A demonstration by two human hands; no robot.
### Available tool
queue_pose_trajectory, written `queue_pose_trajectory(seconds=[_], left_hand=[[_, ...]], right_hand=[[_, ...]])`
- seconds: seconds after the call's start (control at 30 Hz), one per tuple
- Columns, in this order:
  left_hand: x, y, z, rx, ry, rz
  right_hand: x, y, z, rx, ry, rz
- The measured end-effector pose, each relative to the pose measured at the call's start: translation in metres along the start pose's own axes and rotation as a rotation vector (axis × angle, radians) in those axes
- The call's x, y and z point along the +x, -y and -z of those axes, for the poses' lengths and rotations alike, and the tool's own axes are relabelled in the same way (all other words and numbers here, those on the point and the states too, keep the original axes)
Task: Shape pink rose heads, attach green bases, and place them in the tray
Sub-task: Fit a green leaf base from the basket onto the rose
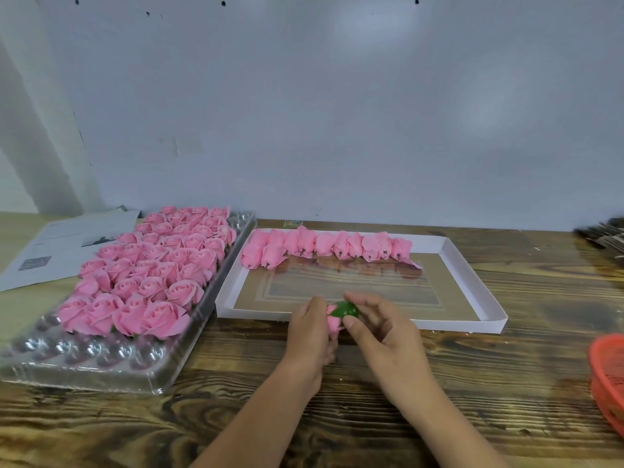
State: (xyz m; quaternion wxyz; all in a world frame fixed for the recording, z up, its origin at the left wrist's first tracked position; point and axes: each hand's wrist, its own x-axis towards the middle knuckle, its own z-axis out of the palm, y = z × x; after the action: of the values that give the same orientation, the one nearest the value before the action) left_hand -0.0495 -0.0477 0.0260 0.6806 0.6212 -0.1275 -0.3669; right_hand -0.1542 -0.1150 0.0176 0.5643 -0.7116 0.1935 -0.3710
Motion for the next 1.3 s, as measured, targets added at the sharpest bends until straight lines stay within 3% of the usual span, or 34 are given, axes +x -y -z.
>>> queue_pose_trajectory(seconds=[0.43, 0.77, 1.13, 1.3], left_hand=[[0.003, 0.003, 0.001, -0.072, 0.113, 0.036], [0.002, -0.001, 0.006, -0.01, 0.208, 0.133], [0.001, 0.0, 0.003, 0.086, 0.093, 0.006], [0.0, -0.002, 0.002, 0.114, 0.12, -0.046]], right_hand=[[0.001, -0.002, 0.002, 0.049, -0.054, 0.012], [0.004, 0.01, 0.014, -0.051, 0.083, 0.027], [0.0, 0.009, 0.013, -0.293, -0.054, 0.207], [0.002, 0.006, 0.017, -0.319, -0.129, 0.179]])
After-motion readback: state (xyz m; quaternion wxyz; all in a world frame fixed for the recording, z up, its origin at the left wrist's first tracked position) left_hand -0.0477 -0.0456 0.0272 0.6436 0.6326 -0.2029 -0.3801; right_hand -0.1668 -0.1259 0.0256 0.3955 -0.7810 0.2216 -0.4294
